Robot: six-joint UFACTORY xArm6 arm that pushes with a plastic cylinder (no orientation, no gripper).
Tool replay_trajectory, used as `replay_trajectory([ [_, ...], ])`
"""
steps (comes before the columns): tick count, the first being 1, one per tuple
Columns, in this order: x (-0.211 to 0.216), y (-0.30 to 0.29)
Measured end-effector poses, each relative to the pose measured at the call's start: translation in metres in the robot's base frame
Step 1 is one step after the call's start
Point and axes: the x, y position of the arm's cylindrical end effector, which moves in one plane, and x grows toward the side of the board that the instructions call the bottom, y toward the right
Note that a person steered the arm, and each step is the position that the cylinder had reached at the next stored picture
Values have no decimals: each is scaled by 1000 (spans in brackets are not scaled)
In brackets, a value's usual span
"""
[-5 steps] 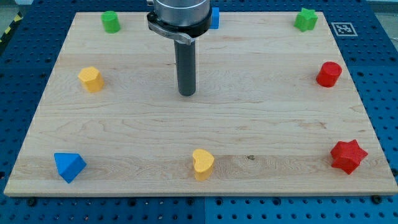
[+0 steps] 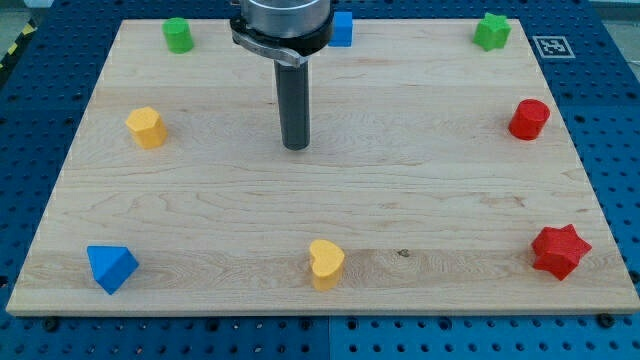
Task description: Point your arm to top left
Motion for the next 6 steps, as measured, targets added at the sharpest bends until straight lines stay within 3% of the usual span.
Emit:
replay_trajectory([
  [1,-24,-24],
  [3,-76,-173],
  [4,-127,-247],
  [5,-135,-252],
  [6,-199,-252],
])
